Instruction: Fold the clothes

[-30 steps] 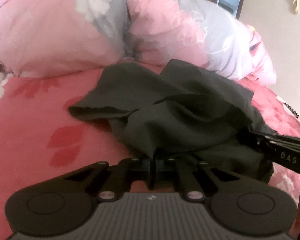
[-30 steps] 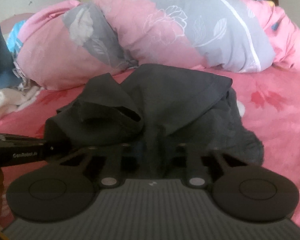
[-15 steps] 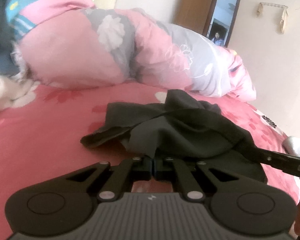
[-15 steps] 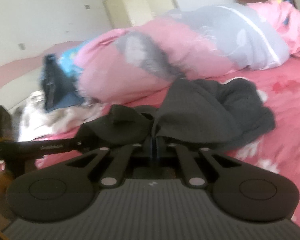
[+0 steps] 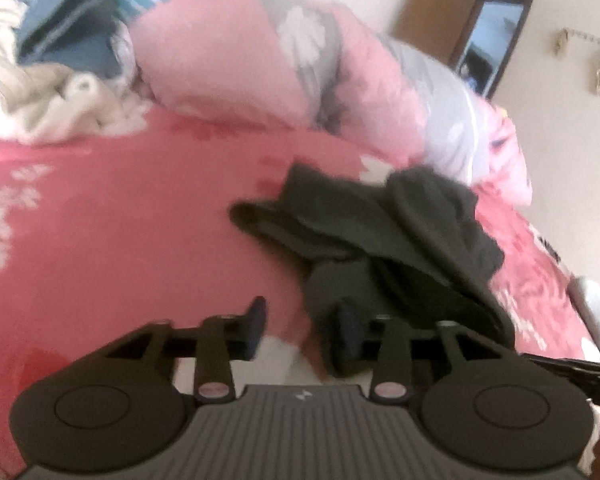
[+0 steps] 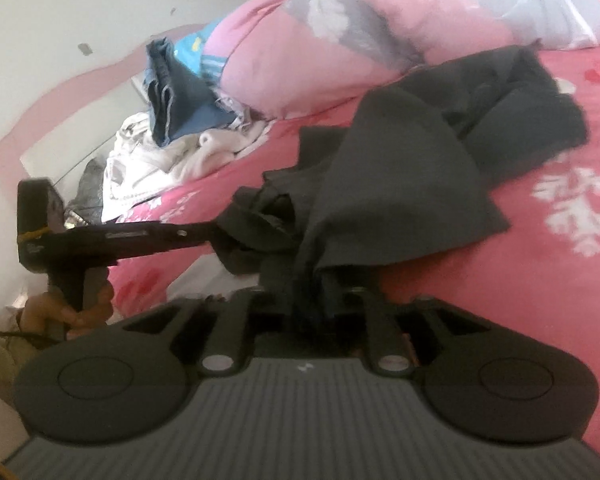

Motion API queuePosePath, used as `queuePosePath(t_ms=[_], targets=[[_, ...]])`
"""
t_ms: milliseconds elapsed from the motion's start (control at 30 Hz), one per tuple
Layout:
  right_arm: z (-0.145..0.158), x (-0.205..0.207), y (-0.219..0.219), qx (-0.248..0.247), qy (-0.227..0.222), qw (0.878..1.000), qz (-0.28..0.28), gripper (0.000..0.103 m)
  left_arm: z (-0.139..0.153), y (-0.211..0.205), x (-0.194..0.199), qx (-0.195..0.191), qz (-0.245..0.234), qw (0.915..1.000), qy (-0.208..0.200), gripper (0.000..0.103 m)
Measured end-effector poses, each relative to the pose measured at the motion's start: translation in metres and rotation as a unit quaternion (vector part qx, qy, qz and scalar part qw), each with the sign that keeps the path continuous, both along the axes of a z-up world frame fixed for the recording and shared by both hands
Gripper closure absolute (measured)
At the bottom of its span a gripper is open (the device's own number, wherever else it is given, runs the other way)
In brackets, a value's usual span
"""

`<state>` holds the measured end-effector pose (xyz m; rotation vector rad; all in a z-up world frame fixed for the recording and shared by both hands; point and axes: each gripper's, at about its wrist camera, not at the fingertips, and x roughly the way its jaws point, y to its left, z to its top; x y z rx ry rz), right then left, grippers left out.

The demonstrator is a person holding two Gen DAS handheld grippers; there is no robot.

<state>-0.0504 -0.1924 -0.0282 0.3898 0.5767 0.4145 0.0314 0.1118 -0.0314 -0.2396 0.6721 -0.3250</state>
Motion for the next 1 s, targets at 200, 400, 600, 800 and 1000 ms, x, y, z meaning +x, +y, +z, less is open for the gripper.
queuePosePath(t_ms=[200, 400, 600, 800, 1000], targets=[[0.018, 0.000, -0.030, -0.002, -0.031, 0.998, -0.048, 0.031, 0.007, -0.003, 0.023, -0.001, -0.001, 0.9996, -0.028, 0.049], [0.038, 0.055, -0.018, -0.041, -0.062, 0.995, -0.073, 0.017, -0.009, -0.035, 0.071, 0.035, -0.036, 0.9979, -0.041, 0.047], [0.036, 0.141, 0.016, -0.083, -0.043, 0.992, -0.080, 0.009, -0.039, -0.045, 0.101, 0.048, -0.049, 0.9974, -0.024, 0.047], [0.003, 0.213, 0.043, -0.148, 0.019, 0.986, -0.077, 0.009, -0.060, -0.035, 0.105, 0.033, -0.056, 0.9978, -0.009, 0.047], [-0.021, 0.216, 0.030, -0.109, 0.069, 0.989, -0.074, 0.096, -0.062, -0.031, 0.103, 0.022, -0.056, 0.9981, -0.011, 0.047]])
